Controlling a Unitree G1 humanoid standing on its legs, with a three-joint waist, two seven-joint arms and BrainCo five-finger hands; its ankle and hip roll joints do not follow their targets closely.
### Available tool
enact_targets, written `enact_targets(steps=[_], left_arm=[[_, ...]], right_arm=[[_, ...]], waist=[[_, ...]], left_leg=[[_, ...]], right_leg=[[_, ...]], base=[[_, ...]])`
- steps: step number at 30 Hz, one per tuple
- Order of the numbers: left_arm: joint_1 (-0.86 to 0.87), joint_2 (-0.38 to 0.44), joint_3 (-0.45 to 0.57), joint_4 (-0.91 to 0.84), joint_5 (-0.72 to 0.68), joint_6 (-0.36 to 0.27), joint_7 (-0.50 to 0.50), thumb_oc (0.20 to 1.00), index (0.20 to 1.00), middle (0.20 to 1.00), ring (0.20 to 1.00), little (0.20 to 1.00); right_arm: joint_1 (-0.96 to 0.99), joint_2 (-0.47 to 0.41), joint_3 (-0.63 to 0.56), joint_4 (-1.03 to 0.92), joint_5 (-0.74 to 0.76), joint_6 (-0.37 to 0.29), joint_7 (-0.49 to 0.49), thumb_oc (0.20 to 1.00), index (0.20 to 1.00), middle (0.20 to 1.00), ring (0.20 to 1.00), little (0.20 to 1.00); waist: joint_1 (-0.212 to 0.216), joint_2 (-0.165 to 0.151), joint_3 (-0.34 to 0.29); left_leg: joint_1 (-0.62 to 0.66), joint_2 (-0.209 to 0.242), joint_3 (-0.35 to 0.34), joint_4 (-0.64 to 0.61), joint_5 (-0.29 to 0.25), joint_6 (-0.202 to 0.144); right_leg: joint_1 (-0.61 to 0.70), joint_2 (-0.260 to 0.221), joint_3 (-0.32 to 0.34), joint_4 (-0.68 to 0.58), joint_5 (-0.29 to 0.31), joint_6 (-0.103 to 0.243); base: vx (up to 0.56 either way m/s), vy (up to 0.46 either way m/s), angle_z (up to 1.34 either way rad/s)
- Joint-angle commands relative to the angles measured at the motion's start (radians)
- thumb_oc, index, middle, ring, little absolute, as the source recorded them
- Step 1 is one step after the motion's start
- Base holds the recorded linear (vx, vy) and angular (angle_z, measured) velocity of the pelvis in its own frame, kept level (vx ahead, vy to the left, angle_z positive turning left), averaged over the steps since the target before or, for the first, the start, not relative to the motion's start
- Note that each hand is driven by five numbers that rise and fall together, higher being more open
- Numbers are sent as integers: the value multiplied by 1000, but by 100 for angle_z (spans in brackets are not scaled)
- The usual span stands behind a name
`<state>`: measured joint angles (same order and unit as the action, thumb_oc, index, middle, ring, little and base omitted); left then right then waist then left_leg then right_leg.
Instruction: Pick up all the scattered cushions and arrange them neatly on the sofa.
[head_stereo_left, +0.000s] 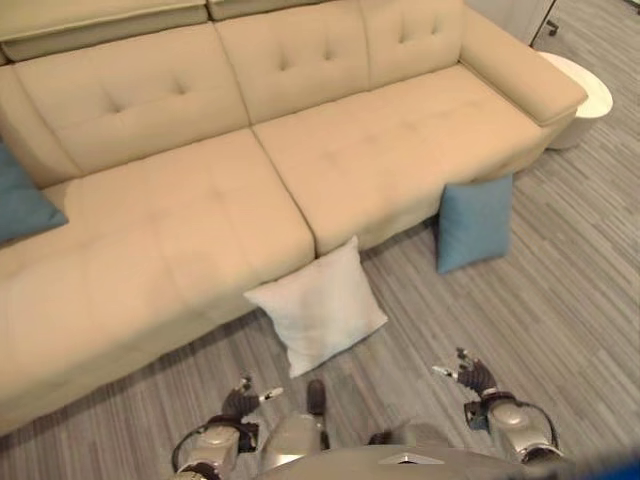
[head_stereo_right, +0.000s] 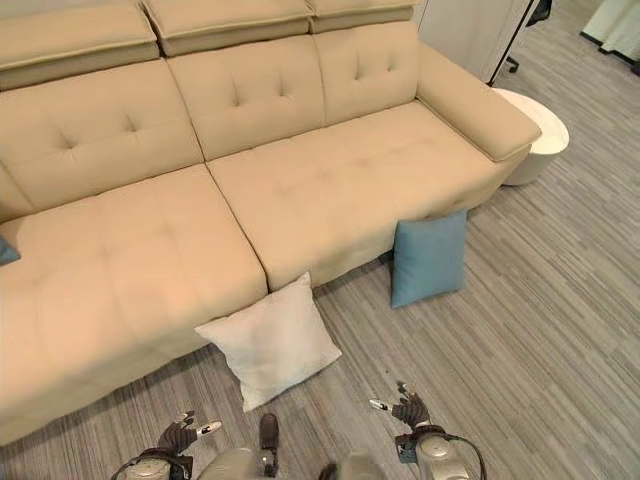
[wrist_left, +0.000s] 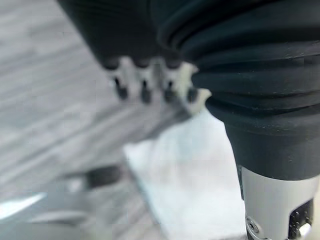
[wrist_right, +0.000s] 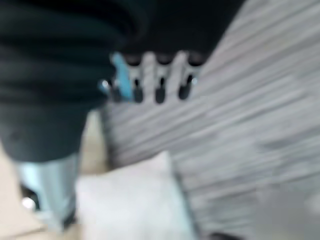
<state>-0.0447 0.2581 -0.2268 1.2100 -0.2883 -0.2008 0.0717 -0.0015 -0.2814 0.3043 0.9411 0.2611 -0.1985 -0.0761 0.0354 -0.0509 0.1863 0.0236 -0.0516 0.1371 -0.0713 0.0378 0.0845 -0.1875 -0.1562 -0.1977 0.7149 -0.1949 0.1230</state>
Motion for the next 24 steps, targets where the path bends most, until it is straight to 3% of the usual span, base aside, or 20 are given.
enact_targets(steps=[1, 3, 4, 5, 7, 11, 18, 20, 21, 24], left_arm=[[4, -5, 5, -13, -13, -19, -3, 1000, 1000, 1000, 1000, 1000], [3, -4, 6, -8, -11, -20, -3, 1000, 1000, 1000, 1000, 1000], [-4, -1, 4, -7, -10, -27, -2, 1000, 1000, 1000, 1000, 1000], [-13, 1, 1, -2, -4, -28, 1, 1000, 1000, 1000, 1000, 1000], [-6, -4, 5, -2, -3, -34, 5, 1000, 1000, 1000, 1000, 1000], [4, -3, 9, -22, -21, -35, 6, 1000, 1000, 1000, 1000, 1000], [13, -10, -9, -18, -7, -29, -3, 1000, 1000, 1000, 1000, 1000], [-5, -20, -28, -20, -5, -28, -2, 1000, 1000, 1000, 1000, 1000], [-11, -27, -35, -19, -4, -25, -1, 1000, 1000, 1000, 1000, 1000], [0, -33, -37, -19, 1, -25, -3, 1000, 1000, 1000, 1000, 1000]], right_arm=[[-53, -33, -3, -17, -3, -27, 2, 1000, 1000, 1000, 1000, 1000], [-54, -35, -1, -20, -5, -27, 3, 1000, 1000, 1000, 1000, 1000], [-52, -40, 0, -35, -1, -30, 4, 1000, 1000, 1000, 1000, 1000], [-51, -45, -2, -41, 0, -27, 2, 1000, 1000, 1000, 1000, 1000], [-47, -47, -7, -36, -5, -26, 3, 1000, 1000, 1000, 1000, 1000], [-45, -67, -9, -40, -7, -33, -7, 1000, 1000, 1000, 1000, 1000], [-18, -67, -20, -30, 7, -38, -2, 1000, 1000, 1000, 1000, 1000], [-22, -71, -30, -44, 25, -47, -8, 1000, 1000, 1000, 1000, 1000], [-20, -75, -40, -51, 25, -48, -13, 1000, 1000, 1000, 1000, 1000], [-22, -67, -38, -25, 23, -39, -11, 1000, 1000, 1000, 1000, 1000]], waist=[[17, -8, 19], [9, -8, 25], [-13, -14, 25], [-23, -19, 21], [-7, -29, 6], [13, -38, -28], [8, -38, -48], [-8, -51, -20], [-33, -56, -17], [-32, -48, -23]], left_leg=[[-1, 34, -58, 99, -91, -62], [14, 32, -73, 99, -97, -65], [27, 22, -110, 105, -109, -74], [29, 16, -134, 112, -116, -80], [29, 17, -139, 122, -125, -84], [35, 35, -162, 82, -94, -114], [46, 67, -216, 2, -38, -147], [-35, 53, -182, 113, -57, -155], [-39, 83, -74, 115, -62, -156], [-34, 81, -69, 85, -61, -154]], right_leg=[[39, 23, 58, -364, 245, 8], [46, 24, 72, -400, 244, 9], [40, 50, 176, -517, 246, 17], [58, 58, 238, -558, 240, 23], [106, 38, 199, -603, 234, 29], [198, 45, 135, -721, 242, 17], [262, 67, 55, -787, 224, -1], [247, 47, 32, -790, 230, -5], [243, 36, 11, -794, 235, 1], [224, 33, 18, -802, 254, 16]], base=[[167, -56, 53], [183, -85, 49], [217, -145, 53], [261, -183, 50], [160, -150, 73], [92, -166, 55], [-10, -96, 43], [-200, 9, 30], [-134, 82, 57], [-34, 128, 60]])
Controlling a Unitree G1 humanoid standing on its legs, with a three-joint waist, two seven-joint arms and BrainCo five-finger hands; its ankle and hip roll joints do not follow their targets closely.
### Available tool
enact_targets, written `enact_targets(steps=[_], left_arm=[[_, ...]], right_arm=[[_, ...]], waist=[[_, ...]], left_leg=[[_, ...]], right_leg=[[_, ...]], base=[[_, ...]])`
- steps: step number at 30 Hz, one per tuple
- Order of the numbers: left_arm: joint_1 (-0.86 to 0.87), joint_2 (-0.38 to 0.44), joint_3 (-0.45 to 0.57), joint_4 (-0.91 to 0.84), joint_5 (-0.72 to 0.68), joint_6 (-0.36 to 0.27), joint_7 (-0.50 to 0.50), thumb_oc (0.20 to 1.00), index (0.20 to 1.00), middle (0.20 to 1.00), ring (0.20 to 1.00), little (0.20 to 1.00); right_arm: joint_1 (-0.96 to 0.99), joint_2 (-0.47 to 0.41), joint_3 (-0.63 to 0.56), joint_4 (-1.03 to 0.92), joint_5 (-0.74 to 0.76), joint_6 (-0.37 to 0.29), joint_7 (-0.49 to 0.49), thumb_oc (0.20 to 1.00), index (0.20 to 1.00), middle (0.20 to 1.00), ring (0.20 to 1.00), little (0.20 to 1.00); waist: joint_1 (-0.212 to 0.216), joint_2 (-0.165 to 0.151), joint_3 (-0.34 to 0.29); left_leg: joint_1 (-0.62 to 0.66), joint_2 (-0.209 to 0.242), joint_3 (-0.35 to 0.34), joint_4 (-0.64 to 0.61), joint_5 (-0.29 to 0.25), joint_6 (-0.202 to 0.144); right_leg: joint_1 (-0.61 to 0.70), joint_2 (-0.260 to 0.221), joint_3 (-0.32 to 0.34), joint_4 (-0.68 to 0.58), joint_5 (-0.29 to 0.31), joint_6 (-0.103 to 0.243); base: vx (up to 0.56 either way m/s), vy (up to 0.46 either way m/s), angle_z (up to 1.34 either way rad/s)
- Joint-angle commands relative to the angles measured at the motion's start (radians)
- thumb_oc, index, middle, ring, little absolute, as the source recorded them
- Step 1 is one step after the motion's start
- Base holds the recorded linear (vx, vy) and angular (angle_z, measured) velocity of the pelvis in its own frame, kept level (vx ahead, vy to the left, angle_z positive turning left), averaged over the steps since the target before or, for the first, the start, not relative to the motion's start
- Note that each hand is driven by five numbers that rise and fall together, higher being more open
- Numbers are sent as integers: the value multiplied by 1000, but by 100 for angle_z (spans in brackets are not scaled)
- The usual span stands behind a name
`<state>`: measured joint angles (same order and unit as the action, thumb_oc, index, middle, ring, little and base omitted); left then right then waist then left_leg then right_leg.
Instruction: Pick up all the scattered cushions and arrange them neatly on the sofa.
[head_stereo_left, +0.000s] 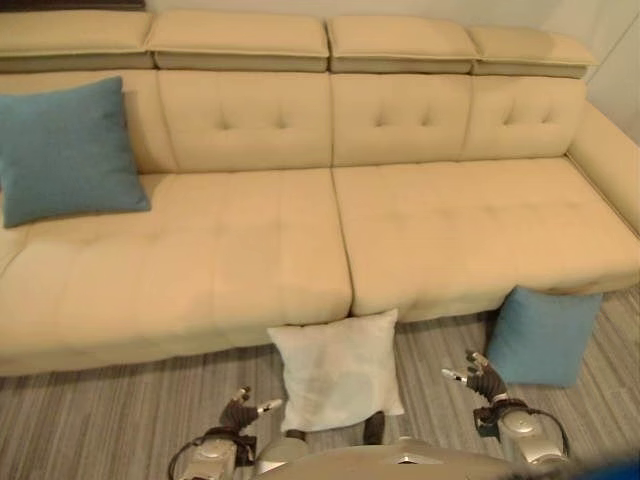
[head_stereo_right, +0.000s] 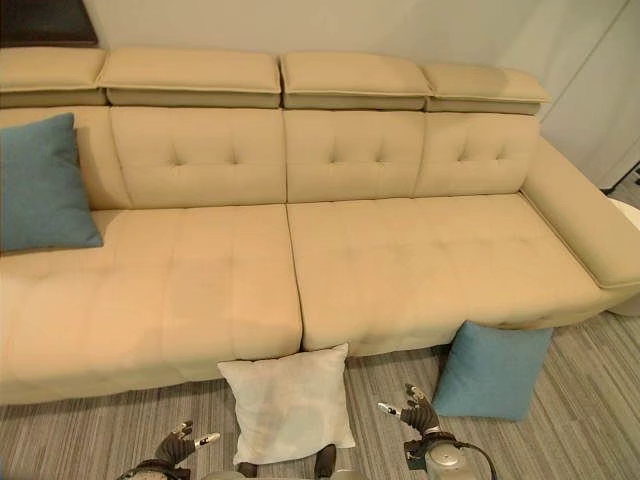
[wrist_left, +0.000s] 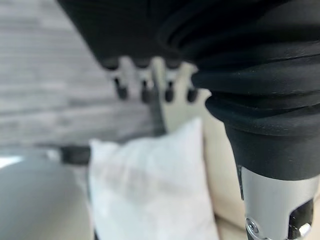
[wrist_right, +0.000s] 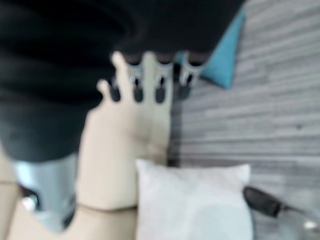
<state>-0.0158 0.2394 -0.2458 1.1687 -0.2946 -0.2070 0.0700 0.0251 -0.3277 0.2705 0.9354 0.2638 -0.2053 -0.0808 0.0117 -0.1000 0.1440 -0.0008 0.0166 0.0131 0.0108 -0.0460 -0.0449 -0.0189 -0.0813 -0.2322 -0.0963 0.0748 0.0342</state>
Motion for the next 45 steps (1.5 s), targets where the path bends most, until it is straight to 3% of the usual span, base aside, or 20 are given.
enact_targets(steps=[1, 3, 7, 9, 12, 18, 27, 32, 39, 45], left_arm=[[-25, -13, -18, 28, 11, -17, -4, 1000, 1000, 1000, 1000, 1000], [-20, -11, -15, 28, 11, -18, -6, 1000, 1000, 1000, 1000, 1000], [-22, 16, 3, 29, 16, -22, 1, 1000, 1000, 1000, 1000, 1000], [-29, 35, 13, 26, 9, -29, 4, 1000, 1000, 1000, 1000, 1000], [-23, 39, 21, 23, 2, -32, 8, 1000, 1000, 1000, 1000, 1000], [-4, 27, 35, 45, 9, -22, 0, 1000, 1000, 1000, 1000, 1000], [-36, 22, 11, 22, -2, -18, 2, 1000, 1000, 1000, 1000, 1000], [-43, 6, -13, 17, -6, -19, -4, 1000, 1000, 1000, 1000, 1000], [-30, -1, -25, 13, -5, -15, -8, 1000, 1000, 1000, 1000, 1000], [-51, 25, -10, -20, -24, -24, 7, 1000, 1000, 1000, 1000, 1000]], right_arm=[[-49, -18, -7, -13, 19, -31, -5, 1000, 1000, 1000, 1000, 1000], [-49, -18, -5, -13, 15, -29, -5, 1000, 1000, 1000, 1000, 1000], [-88, -7, 10, -29, 3, -27, -3, 1000, 1000, 1000, 1000, 1000], [-92, -5, 16, -43, 3, -31, 4, 1000, 1000, 1000, 1000, 1000], [-91, -2, 22, -42, -5, -31, 2, 1000, 1000, 1000, 1000, 1000], [-55, -23, 5, -63, 0, -33, 4, 1000, 1000, 1000, 1000, 1000], [-30, -41, -7, -95, 26, -41, 5, 1000, 1000, 1000, 1000, 1000], [-40, -45, -10, -59, 44, -41, 7, 1000, 1000, 1000, 1000, 1000], [-44, -29, -12, -6, 45, -30, 6, 1000, 1000, 1000, 1000, 1000], [-76, -22, 4, -18, 36, -30, -1, 1000, 1000, 1000, 1000, 1000]], waist=[[-11, 4, 14], [-7, 7, 14], [2, 9, 34], [3, 20, 35], [19, 21, 33], [10, 18, 9], [-5, 24, 42], [-2, 7, 51], [-15, 33, 26], [-2, 34, 55]], left_leg=[[-3, 14, 75, -13, 21, -20], [2, 9, 79, -16, 17, -15], [13, -4, 102, -33, 14, 7], [13, 4, 101, -48, 22, 14], [15, 8, 107, -57, 27, 9], [40, 32, 87, -97, 66, -27], [-25, 76, 10, -73, 123, -67], [-65, 44, -26, 34, 78, -60], [-15, 30, 23, -65, 74, -36], [-18, 17, 52, -65, 56, -22]], right_leg=[[49, -46, 57, 10, -8, 113], [43, -50, 62, 14, -3, 118], [-29, -67, 131, 80, 15, 136], [-43, -63, 182, 139, -7, 135], [-26, -72, 147, 121, -8, 135], [60, -49, 97, 22, -27, 121], [59, 9, 68, 34, -75, 67], [52, 0, 50, 47, -73, 61], [43, -17, 71, 54, -71, 80], [13, -42, 89, 72, -61, 95]], base=[[0, 149, -48], [-10, 122, -60], [-92, 119, -47], [-80, 21, -52], [-34, -42, 0], [22, -137, 18], [-44, -152, 26], [-16, -55, 38], [79, 104, -5], [15, 93, -9]])
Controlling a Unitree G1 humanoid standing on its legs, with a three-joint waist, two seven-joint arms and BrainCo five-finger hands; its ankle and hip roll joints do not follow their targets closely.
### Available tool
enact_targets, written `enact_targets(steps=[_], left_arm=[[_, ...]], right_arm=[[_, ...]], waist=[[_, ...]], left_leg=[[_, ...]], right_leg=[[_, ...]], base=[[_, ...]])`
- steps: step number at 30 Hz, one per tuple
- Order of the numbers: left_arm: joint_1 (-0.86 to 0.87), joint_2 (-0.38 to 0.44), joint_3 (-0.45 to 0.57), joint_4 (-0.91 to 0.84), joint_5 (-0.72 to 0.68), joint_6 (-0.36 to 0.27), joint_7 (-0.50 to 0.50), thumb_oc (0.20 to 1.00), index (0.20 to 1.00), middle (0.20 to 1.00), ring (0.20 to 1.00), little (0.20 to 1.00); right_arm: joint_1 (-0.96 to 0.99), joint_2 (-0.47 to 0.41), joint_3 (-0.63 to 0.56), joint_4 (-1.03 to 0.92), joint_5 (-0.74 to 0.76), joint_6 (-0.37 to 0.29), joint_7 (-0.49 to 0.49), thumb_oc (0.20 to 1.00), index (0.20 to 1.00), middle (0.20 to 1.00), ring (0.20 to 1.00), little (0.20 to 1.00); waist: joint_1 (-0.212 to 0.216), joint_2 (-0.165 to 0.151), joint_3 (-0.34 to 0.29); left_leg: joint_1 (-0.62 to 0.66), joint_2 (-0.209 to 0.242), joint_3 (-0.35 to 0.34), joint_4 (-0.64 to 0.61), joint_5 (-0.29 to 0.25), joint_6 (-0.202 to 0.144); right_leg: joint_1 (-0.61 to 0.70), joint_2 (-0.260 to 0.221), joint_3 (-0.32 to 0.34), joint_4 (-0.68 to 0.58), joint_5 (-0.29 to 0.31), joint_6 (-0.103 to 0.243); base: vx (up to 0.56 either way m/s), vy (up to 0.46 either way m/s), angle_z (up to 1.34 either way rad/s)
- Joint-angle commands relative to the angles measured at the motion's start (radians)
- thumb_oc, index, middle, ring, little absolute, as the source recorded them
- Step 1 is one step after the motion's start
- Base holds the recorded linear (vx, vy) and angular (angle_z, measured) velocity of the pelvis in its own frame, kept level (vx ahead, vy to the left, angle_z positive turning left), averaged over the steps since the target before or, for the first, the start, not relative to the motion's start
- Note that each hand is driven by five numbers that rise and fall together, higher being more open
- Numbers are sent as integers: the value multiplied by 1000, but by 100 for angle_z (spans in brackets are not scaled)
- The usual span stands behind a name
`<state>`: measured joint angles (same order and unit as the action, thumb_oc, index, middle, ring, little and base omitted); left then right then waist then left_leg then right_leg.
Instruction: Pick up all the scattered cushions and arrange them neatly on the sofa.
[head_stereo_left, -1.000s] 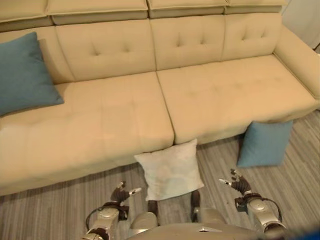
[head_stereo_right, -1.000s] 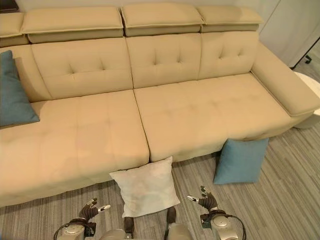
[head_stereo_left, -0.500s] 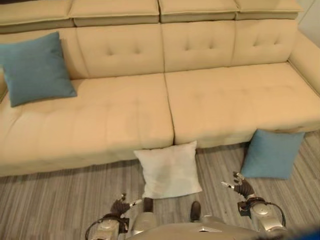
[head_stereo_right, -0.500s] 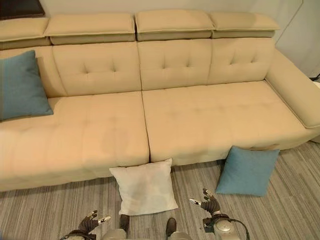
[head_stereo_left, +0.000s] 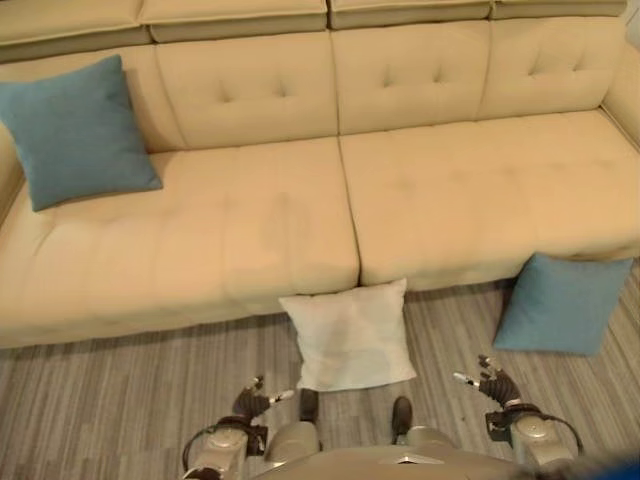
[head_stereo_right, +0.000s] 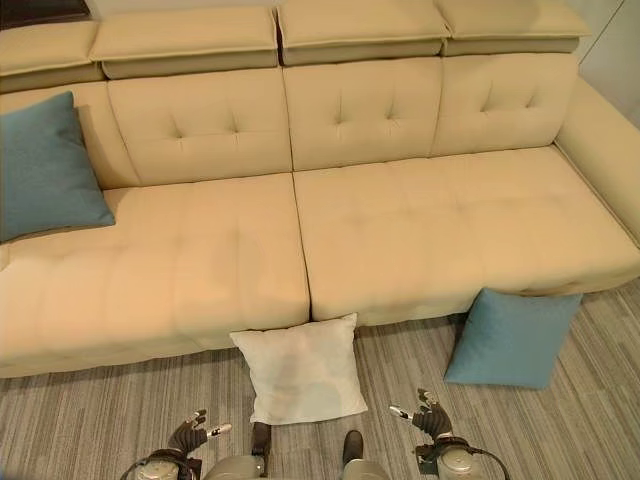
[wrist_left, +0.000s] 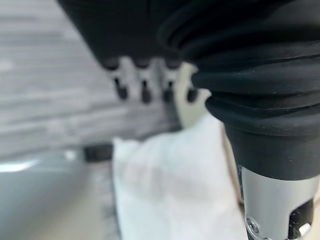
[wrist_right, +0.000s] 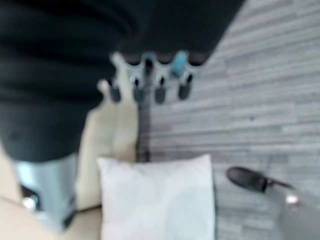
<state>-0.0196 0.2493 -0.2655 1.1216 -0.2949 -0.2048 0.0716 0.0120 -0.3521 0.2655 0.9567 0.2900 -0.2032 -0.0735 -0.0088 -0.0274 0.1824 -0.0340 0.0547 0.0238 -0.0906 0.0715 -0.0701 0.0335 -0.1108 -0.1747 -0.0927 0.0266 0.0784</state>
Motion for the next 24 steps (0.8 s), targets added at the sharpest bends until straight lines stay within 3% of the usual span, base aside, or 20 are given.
enact_targets(steps=[1, 5, 11, 15, 24], left_arm=[[-47, 15, 9, 27, -24, -27, 5, 1000, 1000, 1000, 1000, 1000], [-22, 28, 29, 15, -28, -29, 9, 1000, 1000, 1000, 1000, 1000], [-23, 29, 37, 18, -46, -26, 8, 1000, 1000, 1000, 1000, 1000], [-41, 14, 22, 20, -60, -27, 8, 1000, 1000, 1000, 1000, 1000], [-24, 9, 6, 20, -39, -26, 1, 1000, 1000, 1000, 1000, 1000]], right_arm=[[-63, 3, 9, -39, 10, -32, -9, 1000, 1000, 1000, 1000, 1000], [-58, -4, 21, -74, -3, -32, -3, 1000, 1000, 1000, 1000, 1000], [-39, -13, 5, -82, 5, -41, -11, 1000, 1000, 1000, 1000, 1000], [-35, -15, -3, -39, 17, -42, -16, 1000, 1000, 1000, 1000, 1000], [-42, -3, 10, 5, 20, -34, -8, 1000, 1000, 1000, 1000, 1000]], waist=[[19, -38, 17], [28, -33, 14], [32, -38, 19], [28, -58, 22], [19, -44, -4]], left_leg=[[15, -21, 41, 37, -61, 3], [55, -3, 42, 12, -55, -5], [6, 39, -14, 7, 17, -55], [-28, 30, -26, 95, -17, -43], [26, 17, 14, 26, -40, -26]], right_leg=[[-39, -13, 31, 68, -13, 50], [-24, 0, 35, 82, -30, 44], [-12, 45, -17, 73, -60, 16], [-25, 39, -58, 88, -60, 2], [-22, 35, -18, 52, -30, 26]], base=[[17, 33, -6], [42, -62, -8], [-58, -172, 29], [-80, -82, 65], [39, 74, -2]])
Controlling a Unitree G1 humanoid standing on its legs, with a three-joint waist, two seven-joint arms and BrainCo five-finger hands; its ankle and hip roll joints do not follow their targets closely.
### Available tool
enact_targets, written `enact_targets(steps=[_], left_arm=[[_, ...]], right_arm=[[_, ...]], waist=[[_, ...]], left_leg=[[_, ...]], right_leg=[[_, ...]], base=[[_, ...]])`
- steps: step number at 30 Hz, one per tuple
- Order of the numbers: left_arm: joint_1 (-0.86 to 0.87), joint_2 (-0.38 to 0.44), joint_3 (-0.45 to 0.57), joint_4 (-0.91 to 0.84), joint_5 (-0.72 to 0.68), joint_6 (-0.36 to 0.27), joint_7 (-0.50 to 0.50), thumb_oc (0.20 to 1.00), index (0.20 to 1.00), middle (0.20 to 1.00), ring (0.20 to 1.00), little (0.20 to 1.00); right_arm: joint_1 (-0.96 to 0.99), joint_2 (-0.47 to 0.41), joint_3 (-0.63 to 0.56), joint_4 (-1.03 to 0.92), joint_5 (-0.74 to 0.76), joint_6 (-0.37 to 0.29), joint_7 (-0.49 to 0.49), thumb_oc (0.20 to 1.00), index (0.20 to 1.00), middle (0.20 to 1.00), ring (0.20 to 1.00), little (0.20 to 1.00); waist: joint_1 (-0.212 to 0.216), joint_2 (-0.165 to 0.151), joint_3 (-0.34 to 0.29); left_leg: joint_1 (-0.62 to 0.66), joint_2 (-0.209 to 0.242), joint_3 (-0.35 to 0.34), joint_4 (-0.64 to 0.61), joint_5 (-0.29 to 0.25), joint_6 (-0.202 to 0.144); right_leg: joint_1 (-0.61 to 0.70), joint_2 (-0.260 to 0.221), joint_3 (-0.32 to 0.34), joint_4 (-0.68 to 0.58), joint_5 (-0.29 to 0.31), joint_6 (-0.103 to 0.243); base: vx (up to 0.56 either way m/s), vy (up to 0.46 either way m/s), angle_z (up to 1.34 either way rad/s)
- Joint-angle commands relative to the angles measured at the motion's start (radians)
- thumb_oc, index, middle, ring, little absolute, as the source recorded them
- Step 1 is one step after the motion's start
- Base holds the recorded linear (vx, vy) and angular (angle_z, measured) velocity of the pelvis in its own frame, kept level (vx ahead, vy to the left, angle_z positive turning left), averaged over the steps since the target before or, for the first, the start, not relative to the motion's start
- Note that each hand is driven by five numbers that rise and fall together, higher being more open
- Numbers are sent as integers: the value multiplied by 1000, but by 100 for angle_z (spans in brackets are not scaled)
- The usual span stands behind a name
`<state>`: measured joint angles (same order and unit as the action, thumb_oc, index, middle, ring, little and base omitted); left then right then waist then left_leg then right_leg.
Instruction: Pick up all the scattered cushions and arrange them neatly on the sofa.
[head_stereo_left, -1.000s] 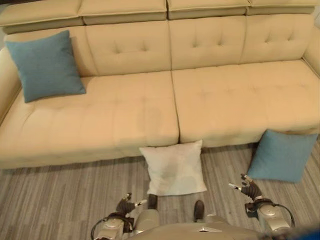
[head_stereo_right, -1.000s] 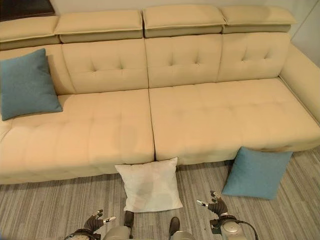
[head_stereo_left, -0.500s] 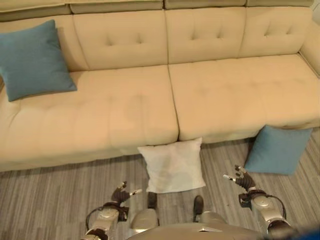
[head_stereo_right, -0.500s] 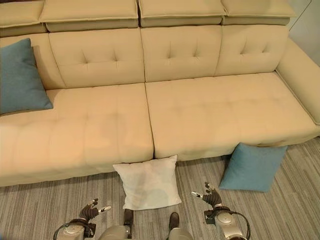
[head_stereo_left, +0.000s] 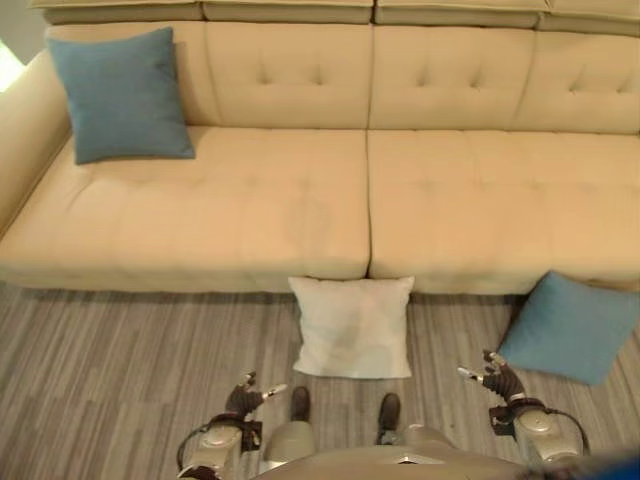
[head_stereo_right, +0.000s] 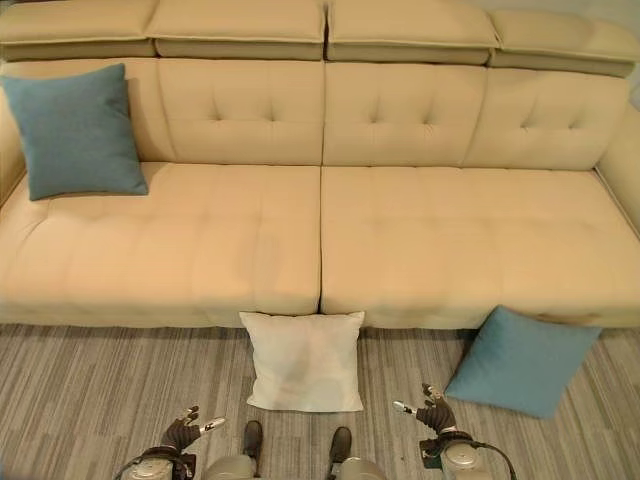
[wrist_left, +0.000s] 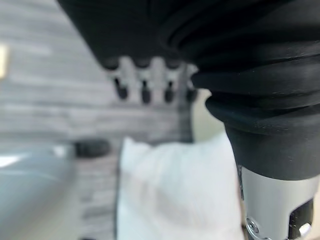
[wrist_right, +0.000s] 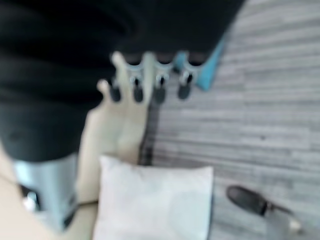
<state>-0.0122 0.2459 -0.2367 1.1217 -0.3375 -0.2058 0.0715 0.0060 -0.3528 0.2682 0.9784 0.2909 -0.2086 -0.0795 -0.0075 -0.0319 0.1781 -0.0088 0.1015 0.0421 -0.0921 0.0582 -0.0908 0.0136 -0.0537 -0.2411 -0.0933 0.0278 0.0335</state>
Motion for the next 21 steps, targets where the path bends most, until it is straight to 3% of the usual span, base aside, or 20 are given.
enact_targets(steps=[1, 10, 15, 21], left_arm=[[-30, 16, -18, 19, -2, -25, 1, 1000, 1000, 1000, 1000, 1000], [-77, 40, -13, -39, -29, -45, 46, 1000, 1000, 1000, 1000, 1000], [-210, 57, -29, -88, -73, -77, 140, 1000, 1000, 1000, 1000, 1000], [-369, 72, -67, -81, -83, -79, 215, 1000, 1000, 1000, 1000, 1000]], right_arm=[[-37, 0, 9, -20, 19, -27, -1, 1000, 1000, 1000, 1000, 1000], [-82, -11, 13, -33, -20, -35, -55, 1000, 1000, 1000, 1000, 1000], [-211, -22, 42, -50, -37, -38, -131, 1000, 1000, 1000, 1000, 1000], [-355, -51, 70, -74, -23, -40, -199, 1000, 1000, 1000, 1000, 1000]], waist=[[19, -41, 3], [22, -47, 62], [14, -34, 144], [-6, -26, 169]], left_leg=[[1, -32, 1, 32, -33, -3], [-59, -43, 26, 110, -65, 9], [-262, -46, 28, 216, -63, 20], [-513, -42, 36, 352, -64, 31]], right_leg=[[-2, -26, 54, 53, -30, 72], [-53, -52, 81, 85, -22, 79], [-296, -66, 105, 231, -10, 75], [-561, -88, 130, 385, -20, 74]], base=[[12, 76, -34], [-48, 40, -11], [-263, 26, -13], [-165, 23, -12]])
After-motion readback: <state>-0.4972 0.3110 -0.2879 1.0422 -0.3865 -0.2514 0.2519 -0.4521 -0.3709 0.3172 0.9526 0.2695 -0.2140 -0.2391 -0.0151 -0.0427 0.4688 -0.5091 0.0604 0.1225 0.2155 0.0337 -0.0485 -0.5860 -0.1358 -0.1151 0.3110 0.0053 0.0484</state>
